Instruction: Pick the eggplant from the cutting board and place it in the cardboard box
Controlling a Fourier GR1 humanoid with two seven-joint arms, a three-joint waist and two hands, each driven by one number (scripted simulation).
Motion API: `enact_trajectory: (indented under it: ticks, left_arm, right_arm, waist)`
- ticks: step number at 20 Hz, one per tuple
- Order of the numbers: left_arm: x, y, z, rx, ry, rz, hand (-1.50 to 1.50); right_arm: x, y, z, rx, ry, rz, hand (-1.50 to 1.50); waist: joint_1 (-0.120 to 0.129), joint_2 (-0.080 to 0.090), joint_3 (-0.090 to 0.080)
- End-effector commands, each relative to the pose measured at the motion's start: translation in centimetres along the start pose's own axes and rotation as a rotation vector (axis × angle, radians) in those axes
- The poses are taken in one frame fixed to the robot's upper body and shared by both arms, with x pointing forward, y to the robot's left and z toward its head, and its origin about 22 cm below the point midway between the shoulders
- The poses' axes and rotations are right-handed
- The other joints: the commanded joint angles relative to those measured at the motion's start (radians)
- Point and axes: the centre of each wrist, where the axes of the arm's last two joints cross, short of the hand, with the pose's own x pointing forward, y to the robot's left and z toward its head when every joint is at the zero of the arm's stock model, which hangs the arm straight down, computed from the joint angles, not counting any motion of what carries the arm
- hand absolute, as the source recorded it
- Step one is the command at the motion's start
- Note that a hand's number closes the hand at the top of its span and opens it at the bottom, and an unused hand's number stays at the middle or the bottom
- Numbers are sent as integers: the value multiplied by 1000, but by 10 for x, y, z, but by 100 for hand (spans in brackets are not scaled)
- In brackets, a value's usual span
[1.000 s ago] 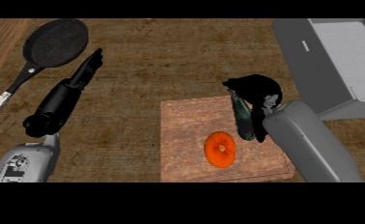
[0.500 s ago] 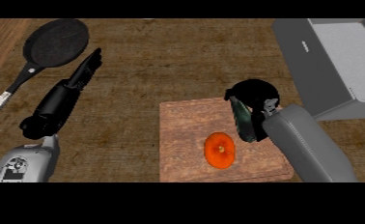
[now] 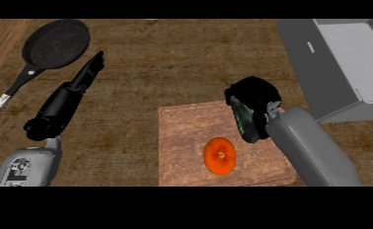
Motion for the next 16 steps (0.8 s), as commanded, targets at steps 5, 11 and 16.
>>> enact_trajectory:
  ticks: [5,11,16]
  left_arm:
    - [-4,6,6,29,22,1,0]
    - [-5,20,12,66,53,-14,0]
    - [-10,14,24,80,53,0,0]
  right_arm:
    - [11,20,46,-178,-577,97,150]
    - [-13,0,112,-372,-961,227,150]
    - [-77,-15,187,-507,-990,236,150]
  waist:
    - [-35,-9,8]
    - [-67,-14,8]
    - [-71,-12,7]
